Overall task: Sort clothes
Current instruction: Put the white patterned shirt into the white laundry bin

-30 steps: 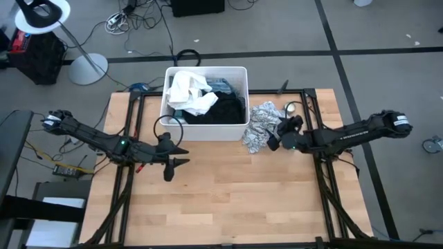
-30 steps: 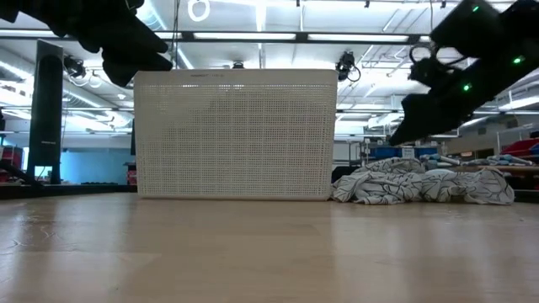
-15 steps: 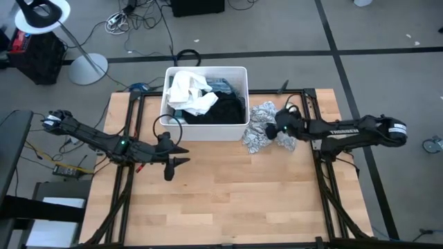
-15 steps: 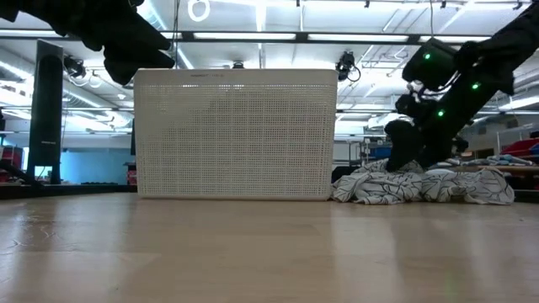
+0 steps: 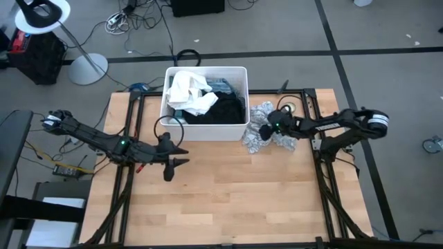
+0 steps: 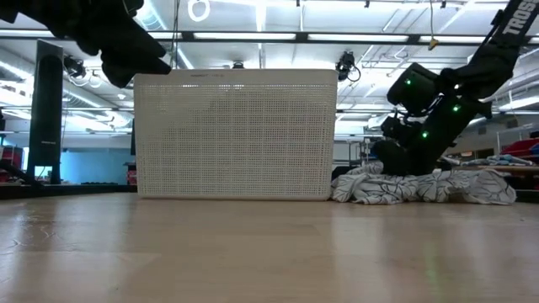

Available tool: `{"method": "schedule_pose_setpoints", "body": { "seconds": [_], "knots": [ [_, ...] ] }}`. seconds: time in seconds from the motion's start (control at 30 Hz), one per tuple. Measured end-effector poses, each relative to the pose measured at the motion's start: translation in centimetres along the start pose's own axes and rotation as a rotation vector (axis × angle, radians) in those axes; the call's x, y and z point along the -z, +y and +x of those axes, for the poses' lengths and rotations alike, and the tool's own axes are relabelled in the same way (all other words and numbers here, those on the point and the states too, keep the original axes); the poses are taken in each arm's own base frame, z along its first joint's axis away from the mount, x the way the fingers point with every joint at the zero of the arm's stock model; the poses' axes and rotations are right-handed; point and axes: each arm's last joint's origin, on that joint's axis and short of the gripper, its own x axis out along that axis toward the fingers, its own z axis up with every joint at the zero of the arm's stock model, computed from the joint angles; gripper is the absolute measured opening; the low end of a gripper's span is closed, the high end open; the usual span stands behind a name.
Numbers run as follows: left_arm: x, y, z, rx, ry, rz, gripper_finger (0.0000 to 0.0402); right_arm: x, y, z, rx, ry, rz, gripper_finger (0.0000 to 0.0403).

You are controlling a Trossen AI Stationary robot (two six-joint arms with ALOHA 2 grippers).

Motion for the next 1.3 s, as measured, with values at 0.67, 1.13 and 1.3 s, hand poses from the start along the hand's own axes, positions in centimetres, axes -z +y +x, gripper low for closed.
{"method": "schedule_pose_setpoints", "body": {
  "seconds": [0.67,1.13,1.3],
  "knots": [
    [3.8,2.0,0.3,-0.119,0.012,0.107,0.0173,-1.3,0.3,-4.6,-0.13,0.022,-0.037,0.0017],
    [5.2,5.1,-1.3,0.003,-0.091,0.139,0.0173,-10.3,2.7,-14.9,-0.182,-0.101,-0.134,0.0017],
    [6.5,6.2,-1.0,-0.017,-0.096,0.123,0.0173,-14.2,3.3,-18.5,-0.126,-0.173,-0.173,0.0017]
  ]
}}
